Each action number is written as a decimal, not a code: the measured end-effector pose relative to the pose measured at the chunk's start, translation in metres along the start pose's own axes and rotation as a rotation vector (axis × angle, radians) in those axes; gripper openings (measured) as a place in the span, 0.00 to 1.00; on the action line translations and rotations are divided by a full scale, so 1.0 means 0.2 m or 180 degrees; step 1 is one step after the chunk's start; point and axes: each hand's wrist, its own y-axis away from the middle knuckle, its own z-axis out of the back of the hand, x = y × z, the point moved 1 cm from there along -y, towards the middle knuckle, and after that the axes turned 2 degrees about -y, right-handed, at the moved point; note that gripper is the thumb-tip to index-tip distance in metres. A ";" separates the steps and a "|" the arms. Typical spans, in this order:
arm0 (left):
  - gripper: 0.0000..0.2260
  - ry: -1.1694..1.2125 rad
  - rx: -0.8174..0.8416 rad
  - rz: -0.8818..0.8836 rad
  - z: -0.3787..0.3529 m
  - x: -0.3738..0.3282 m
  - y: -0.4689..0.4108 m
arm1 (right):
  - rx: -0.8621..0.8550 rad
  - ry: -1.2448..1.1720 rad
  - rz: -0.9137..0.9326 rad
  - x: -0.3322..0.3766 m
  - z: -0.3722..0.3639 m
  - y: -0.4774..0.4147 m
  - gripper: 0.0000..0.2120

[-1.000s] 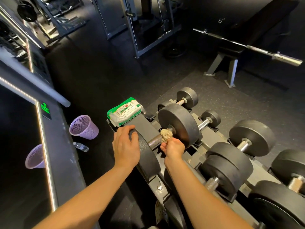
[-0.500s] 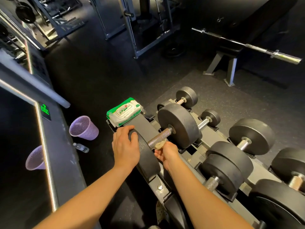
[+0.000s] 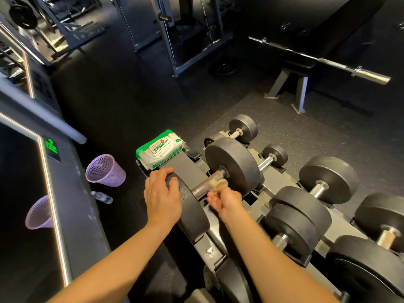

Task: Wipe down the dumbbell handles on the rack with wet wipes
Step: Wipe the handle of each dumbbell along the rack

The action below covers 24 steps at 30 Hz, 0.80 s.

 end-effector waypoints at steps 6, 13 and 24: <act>0.11 -0.0038 0.0066 -0.0045 0.02 -0.01 0.00 | -0.0512 0.0268 0.0516 0.04 -0.06 -0.04 0.17; 0.16 -0.0768 0.0823 -0.0728 0.10 0.04 -0.10 | -0.0093 0.2604 0.1305 0.03 -0.01 0.00 0.21; 0.07 -0.0733 0.2797 -0.0827 0.00 -0.11 -0.62 | -0.1002 0.2048 0.1375 0.14 -0.09 0.05 0.27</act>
